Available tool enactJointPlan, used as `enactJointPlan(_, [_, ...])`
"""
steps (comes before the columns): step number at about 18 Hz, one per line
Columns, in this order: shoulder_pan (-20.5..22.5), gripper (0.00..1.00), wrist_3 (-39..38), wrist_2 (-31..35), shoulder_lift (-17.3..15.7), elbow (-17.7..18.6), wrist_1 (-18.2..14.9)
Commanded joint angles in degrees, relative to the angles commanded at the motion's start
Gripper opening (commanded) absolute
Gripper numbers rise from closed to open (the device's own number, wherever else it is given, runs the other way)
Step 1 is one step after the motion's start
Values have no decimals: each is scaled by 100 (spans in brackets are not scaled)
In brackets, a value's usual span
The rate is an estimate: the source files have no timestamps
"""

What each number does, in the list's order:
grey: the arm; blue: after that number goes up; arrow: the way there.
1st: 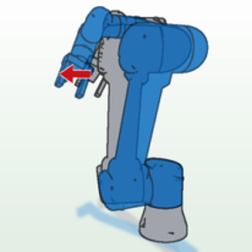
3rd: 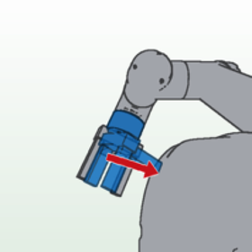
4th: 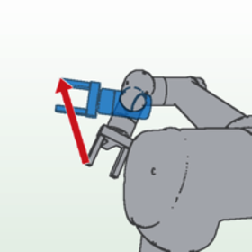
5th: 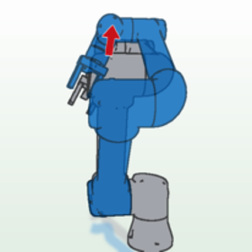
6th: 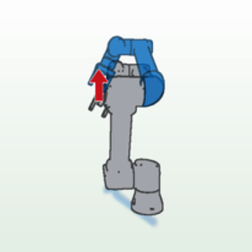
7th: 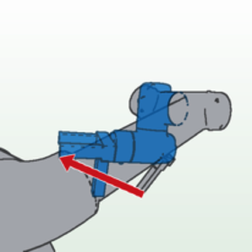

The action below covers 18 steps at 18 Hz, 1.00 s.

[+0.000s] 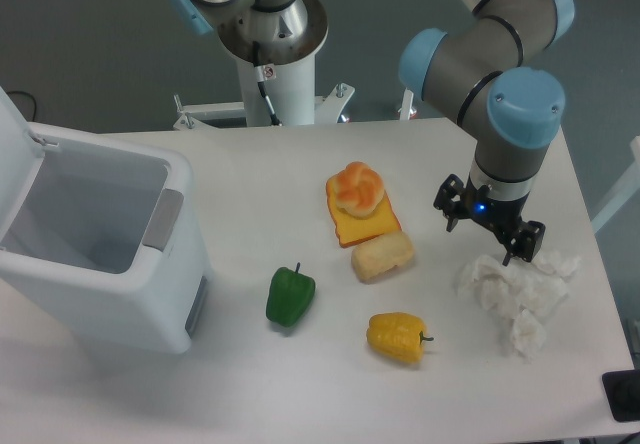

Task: Pick up the square bread
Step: 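Move the gripper toward the small square bread piece beside the cheese slice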

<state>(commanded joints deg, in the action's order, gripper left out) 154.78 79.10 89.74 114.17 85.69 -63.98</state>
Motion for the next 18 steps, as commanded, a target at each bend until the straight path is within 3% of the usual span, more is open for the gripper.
enactJointPlan(6, [-26, 100, -70, -9, -9, 26, 0])
enactJointPlan(10, [-44, 100, -123, -455, -158, 377, 61])
enactJointPlan(14, [-430, 100, -211, -756, -158, 457, 184])
enactJointPlan(18, [-773, 100, -351, -765, 44, 466, 158])
